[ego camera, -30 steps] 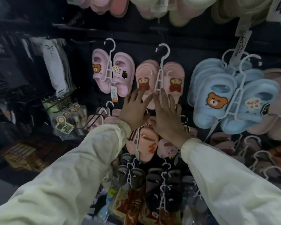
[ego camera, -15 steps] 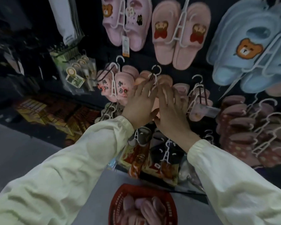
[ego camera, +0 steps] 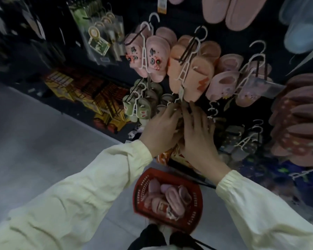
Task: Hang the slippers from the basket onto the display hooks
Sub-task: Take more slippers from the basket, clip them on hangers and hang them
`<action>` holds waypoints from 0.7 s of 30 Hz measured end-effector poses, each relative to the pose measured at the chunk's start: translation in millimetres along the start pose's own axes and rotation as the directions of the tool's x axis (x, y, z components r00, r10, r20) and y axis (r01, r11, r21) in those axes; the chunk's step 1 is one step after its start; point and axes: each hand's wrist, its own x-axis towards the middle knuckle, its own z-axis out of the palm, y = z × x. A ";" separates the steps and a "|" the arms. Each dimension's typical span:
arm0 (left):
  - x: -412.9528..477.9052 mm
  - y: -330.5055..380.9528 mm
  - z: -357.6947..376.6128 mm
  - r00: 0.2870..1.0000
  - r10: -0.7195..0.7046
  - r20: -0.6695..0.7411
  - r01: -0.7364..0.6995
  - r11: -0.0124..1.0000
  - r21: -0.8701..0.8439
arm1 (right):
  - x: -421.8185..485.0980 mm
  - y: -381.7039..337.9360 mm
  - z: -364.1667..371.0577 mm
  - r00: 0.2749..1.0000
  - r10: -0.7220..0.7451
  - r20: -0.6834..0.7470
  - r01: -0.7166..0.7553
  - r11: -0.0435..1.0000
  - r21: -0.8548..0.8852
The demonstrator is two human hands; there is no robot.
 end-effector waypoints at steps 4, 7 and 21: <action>-29.7 4.2 24.7 0.992 -0.125 0.026 0.126 0.992 -0.022 | -17.1 2.2 25.4 0.997 -0.031 0.076 0.028 0.998 0.049; -59.7 5.3 49.7 0.960 -0.258 0.107 0.266 0.962 -0.065 | -34.0 5.6 57.7 0.988 -0.072 0.139 0.056 0.991 0.120; -230.7 -25.2 260.4 0.539 -0.638 0.550 0.770 0.638 -0.013 | -148.5 44.5 280.0 0.830 -0.123 0.544 -0.026 0.966 0.258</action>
